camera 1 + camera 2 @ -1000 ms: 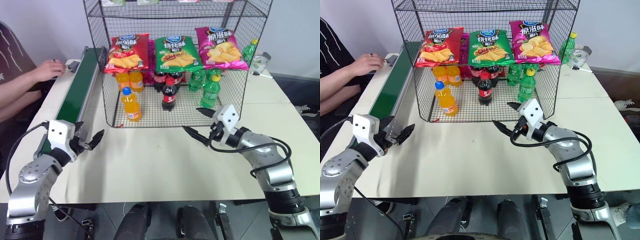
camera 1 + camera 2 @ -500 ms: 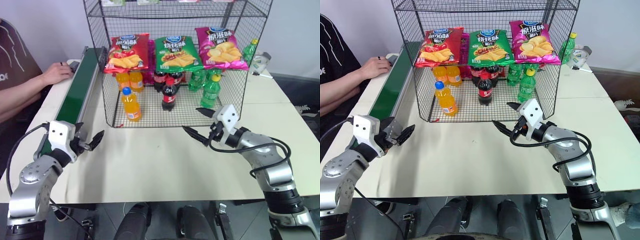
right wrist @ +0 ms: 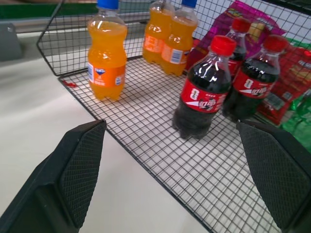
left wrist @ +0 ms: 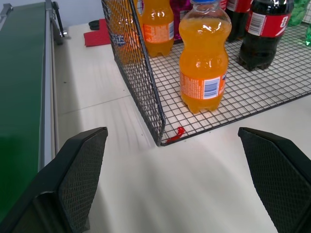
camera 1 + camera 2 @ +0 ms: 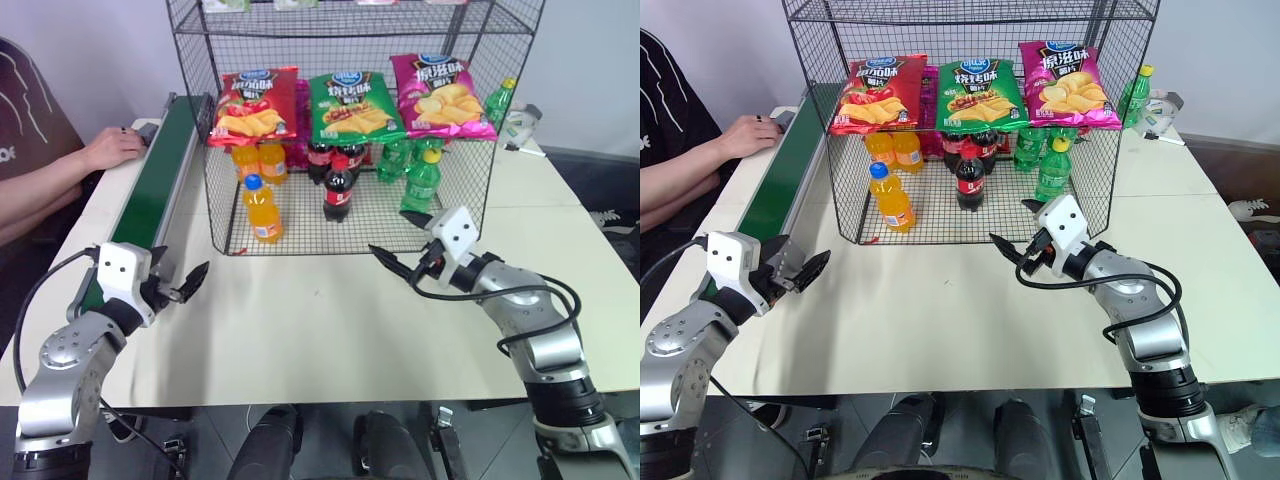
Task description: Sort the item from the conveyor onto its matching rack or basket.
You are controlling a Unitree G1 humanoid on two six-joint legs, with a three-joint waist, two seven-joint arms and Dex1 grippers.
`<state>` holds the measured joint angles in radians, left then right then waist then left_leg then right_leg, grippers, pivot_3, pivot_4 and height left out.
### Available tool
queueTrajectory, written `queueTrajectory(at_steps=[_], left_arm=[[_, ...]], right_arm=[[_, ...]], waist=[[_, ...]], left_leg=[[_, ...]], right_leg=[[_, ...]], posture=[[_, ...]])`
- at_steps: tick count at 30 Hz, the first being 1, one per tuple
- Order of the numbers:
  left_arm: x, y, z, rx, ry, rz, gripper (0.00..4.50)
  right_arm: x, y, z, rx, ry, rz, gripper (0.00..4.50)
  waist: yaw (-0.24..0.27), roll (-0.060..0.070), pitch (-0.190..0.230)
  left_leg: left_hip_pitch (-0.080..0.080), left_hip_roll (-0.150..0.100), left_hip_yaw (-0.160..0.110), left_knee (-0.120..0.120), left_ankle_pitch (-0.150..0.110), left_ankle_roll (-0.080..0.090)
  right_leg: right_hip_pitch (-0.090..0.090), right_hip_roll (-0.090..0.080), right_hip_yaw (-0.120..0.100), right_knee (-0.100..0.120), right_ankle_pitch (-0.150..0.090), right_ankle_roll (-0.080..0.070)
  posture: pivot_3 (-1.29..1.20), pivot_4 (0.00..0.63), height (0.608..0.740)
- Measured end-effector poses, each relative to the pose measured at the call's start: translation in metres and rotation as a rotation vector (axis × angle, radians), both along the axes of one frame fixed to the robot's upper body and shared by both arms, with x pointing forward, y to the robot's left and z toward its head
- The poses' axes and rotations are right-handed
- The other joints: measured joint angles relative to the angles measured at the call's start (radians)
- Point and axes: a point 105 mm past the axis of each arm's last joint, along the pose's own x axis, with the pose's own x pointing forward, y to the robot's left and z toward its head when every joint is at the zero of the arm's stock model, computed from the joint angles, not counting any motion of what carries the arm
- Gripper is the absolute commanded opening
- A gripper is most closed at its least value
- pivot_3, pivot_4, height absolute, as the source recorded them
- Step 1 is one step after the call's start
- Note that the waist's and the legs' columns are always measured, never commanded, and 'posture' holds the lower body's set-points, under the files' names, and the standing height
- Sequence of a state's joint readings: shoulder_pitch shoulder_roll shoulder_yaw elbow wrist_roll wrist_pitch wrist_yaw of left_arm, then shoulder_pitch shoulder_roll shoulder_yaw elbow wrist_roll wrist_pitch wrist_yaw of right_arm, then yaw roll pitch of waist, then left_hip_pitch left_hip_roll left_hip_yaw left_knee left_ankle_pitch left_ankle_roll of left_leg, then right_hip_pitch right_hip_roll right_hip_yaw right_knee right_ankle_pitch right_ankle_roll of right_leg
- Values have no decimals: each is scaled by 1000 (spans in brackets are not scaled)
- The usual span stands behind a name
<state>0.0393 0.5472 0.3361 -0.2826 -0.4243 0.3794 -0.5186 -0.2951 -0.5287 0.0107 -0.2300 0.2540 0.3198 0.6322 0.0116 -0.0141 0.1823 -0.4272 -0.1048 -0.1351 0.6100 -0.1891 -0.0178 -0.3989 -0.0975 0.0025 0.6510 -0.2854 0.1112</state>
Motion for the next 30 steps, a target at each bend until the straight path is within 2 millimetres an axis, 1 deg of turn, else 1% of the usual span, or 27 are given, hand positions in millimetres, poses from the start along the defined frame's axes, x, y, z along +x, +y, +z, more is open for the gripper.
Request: queueTrajectory(at_steps=[6,9,17,30], left_arm=[[1,-2,2,-2,-10,-6,4489],[1,-2,2,-2,-10,-6,4489],[1,-1,1,-4,-7,-3,4489],[0,3,-3,-13,33,14,4489]], right_arm=[[5,3,7,25,-21,-11,4500],[6,2,5,23,-15,-16,4500],[0,6,-4,33,71,68,4500],[0,7,-4,32,75,76,4500]], waist=[[0,0,0],[0,0,0],[0,0,0],[0,0,0]], left_leg=[[0,0,0,0,0,0],[0,0,0,0,0,0],[0,0,0,0,0,0],[0,0,0,0,0,0]], right_leg=[[0,0,0,0,0,0],[0,0,0,0,0,0],[1,0,0,-1,0,0],[0,0,0,-1,0,0]], posture=[[0,150,740],[0,150,740],[0,150,740],[0,150,740]])
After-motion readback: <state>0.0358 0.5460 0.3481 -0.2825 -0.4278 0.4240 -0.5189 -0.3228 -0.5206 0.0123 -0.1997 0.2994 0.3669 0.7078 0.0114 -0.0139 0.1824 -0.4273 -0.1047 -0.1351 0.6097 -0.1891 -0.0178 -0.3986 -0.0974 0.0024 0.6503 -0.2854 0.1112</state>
